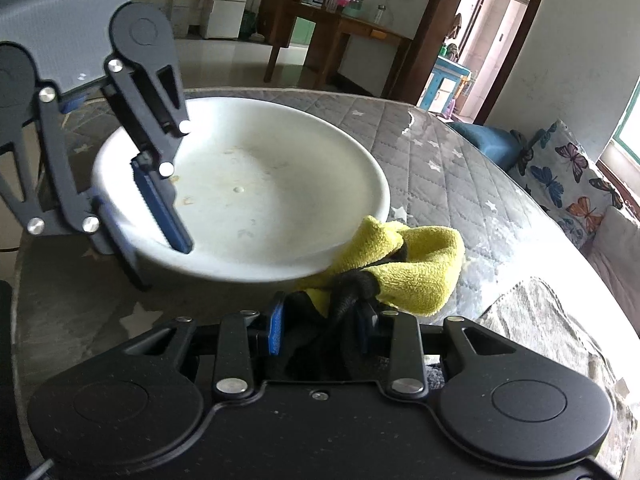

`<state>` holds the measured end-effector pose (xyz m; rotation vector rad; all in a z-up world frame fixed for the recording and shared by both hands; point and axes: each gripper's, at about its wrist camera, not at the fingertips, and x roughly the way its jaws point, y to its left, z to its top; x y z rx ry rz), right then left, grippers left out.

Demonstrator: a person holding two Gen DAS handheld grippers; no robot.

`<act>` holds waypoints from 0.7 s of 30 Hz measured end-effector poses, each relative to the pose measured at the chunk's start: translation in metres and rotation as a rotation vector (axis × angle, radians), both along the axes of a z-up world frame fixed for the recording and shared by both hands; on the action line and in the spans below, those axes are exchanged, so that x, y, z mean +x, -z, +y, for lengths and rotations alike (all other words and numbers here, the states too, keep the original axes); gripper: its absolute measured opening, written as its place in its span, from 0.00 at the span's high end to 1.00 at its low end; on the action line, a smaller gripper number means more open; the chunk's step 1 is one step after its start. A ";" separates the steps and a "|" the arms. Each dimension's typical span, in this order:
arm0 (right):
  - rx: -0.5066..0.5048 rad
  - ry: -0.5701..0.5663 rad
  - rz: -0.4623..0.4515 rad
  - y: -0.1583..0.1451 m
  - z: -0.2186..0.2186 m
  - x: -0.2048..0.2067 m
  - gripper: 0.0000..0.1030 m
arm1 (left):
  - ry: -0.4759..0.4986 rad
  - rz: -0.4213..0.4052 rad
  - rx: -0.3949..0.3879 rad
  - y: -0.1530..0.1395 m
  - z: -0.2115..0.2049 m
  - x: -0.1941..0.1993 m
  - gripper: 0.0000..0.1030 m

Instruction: Clean bowl

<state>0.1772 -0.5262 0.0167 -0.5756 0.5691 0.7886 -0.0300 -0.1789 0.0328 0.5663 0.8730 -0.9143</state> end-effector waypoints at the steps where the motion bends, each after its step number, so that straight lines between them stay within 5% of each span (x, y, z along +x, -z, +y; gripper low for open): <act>1: 0.000 0.000 -0.001 0.000 0.000 0.003 0.65 | 0.002 0.000 0.001 -0.001 0.000 -0.001 0.76; 21: -0.023 -0.060 -0.008 0.003 0.004 0.015 0.65 | -0.022 0.031 0.012 -0.008 0.002 -0.010 0.74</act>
